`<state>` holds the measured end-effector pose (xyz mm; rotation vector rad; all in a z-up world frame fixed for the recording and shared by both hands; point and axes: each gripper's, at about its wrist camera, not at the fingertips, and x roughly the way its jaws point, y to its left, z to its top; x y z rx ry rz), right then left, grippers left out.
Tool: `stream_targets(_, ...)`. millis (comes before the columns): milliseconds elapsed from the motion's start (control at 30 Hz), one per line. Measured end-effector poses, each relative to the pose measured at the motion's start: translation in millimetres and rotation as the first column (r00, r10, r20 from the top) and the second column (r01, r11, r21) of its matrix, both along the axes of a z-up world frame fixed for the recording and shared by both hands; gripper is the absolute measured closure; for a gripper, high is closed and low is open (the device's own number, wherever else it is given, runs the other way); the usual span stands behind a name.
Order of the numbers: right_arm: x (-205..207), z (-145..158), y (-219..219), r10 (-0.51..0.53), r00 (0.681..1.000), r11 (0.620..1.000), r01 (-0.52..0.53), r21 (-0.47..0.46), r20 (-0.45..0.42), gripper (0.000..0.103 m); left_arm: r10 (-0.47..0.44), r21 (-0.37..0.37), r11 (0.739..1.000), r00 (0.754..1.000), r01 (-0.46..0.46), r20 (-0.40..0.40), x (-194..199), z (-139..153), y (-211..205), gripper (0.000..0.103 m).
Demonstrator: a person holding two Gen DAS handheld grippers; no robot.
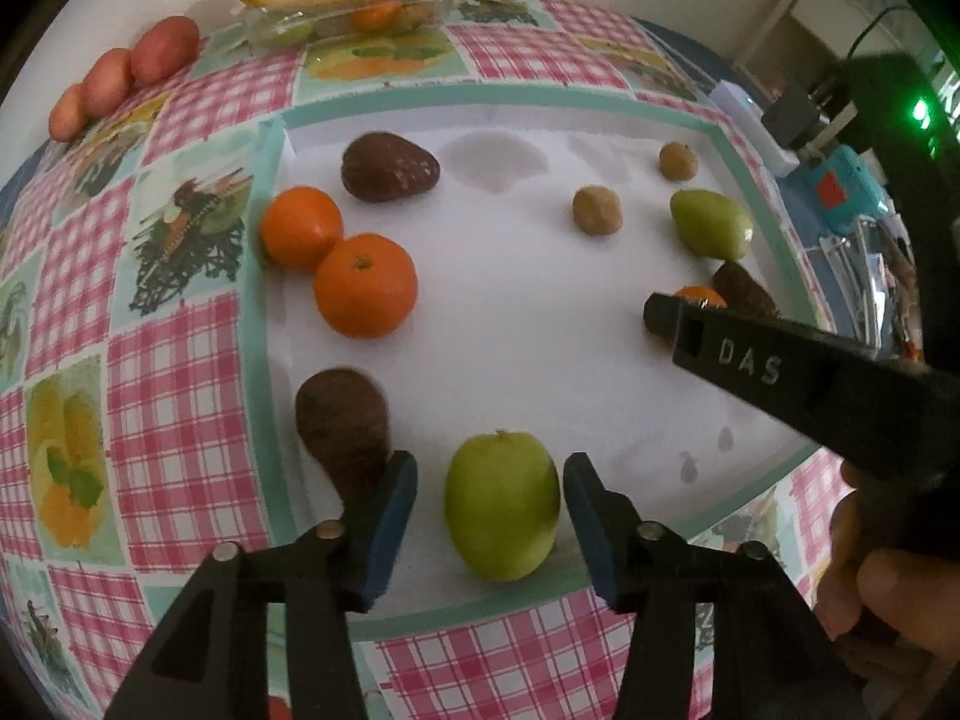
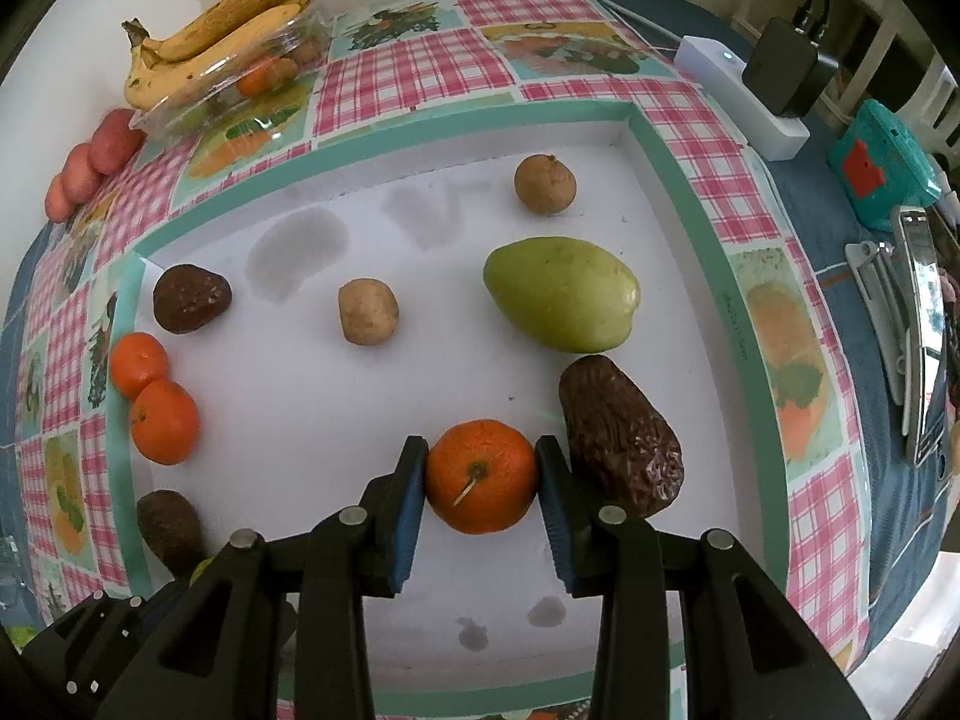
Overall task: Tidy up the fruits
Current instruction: 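Carry the tangerine and green apple into the white tray and open both tools, then lift both open tools away from the tray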
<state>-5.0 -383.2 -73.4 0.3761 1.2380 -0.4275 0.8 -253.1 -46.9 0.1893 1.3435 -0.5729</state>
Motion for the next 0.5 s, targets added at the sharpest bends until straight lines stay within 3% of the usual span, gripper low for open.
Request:
stream_targets(167,-4,5,-4,0.002,1.000,1.000,-0.002,0.001,-0.001,0.064,0.017,-0.036,0.999,1.000,-0.017,0.004,6,12,8,0.043)
stream_targets(300,-4,12,-4,-0.003,1.000,1.000,0.003,-0.006,0.015,0.048,0.048,-0.053,0.997,0.999,-0.047,0.021,12,24,21,0.040)
stream_targets(500,-5,27,-4,-0.012,0.998,1.000,0.013,-0.027,0.055,0.048,0.142,-0.024,0.990,0.988,-0.141,0.066,27,33,48,0.031)
